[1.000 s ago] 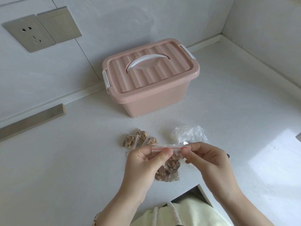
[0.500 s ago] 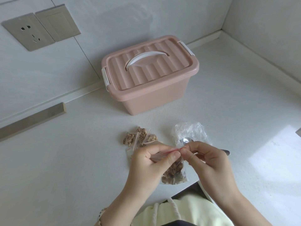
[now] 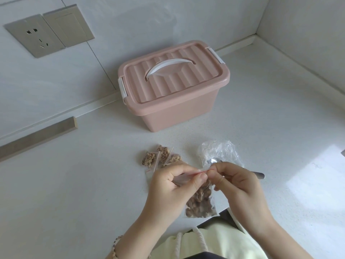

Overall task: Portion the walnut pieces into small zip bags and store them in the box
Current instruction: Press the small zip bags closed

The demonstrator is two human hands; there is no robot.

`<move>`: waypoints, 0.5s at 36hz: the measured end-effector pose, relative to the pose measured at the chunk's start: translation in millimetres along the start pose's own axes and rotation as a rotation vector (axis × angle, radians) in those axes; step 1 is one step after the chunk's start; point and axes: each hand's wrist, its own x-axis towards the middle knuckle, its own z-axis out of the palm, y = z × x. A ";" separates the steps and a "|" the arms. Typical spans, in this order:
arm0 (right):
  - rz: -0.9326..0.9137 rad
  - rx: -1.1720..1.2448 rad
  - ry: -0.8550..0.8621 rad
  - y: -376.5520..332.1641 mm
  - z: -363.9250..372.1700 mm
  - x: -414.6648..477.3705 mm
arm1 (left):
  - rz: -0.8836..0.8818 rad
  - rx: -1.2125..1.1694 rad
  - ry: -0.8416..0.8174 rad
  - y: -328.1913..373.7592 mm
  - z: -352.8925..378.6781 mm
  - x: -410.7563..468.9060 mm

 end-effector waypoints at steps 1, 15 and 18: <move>0.009 0.028 0.006 0.0 -1.0 1.5 | -0.050 -0.053 0.006 0.2 -0.7 0.1; 0.063 0.180 0.059 -1.6 -5.2 7.6 | -0.075 -0.209 0.156 -4.5 -4.3 -3.4; 0.065 0.189 0.056 -1.0 -5.6 7.1 | -0.073 -0.205 0.156 -1.8 -4.2 -4.5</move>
